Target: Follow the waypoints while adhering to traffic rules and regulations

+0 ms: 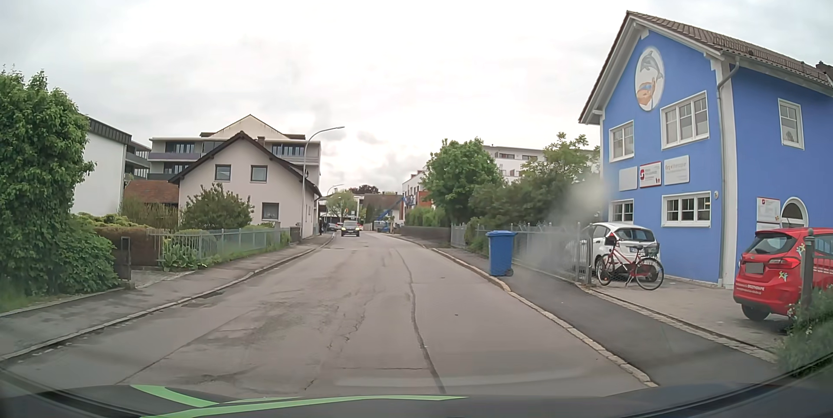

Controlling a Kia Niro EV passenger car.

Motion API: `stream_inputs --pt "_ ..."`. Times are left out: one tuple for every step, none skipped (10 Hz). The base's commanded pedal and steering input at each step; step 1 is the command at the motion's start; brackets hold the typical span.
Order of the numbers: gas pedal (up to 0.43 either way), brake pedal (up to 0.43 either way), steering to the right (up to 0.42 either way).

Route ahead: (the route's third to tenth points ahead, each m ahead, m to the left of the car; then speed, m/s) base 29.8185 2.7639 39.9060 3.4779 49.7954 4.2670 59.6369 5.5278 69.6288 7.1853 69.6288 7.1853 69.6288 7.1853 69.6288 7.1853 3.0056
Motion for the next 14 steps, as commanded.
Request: stream_inputs --pt "0.0 0.171 -0.008" --pt "0.0 0.177 0.004" --pt "0.0 0.189 0.011" --pt "0.0 0.207 0.02" --pt "0.0 0.213 0.03" --pt "0.0 0.213 0.038" --pt "0.0 0.22 0.046" --pt "0.0 0.226 0.054" --pt "0.0 0.232 0.058" --pt "0.0 0.232 0.057" --pt "0.0 0.232 0.055" --pt "0.0 0.238 0.051" --pt "0.0 0.238 0.045" --pt "0.0 0.232 0.038"
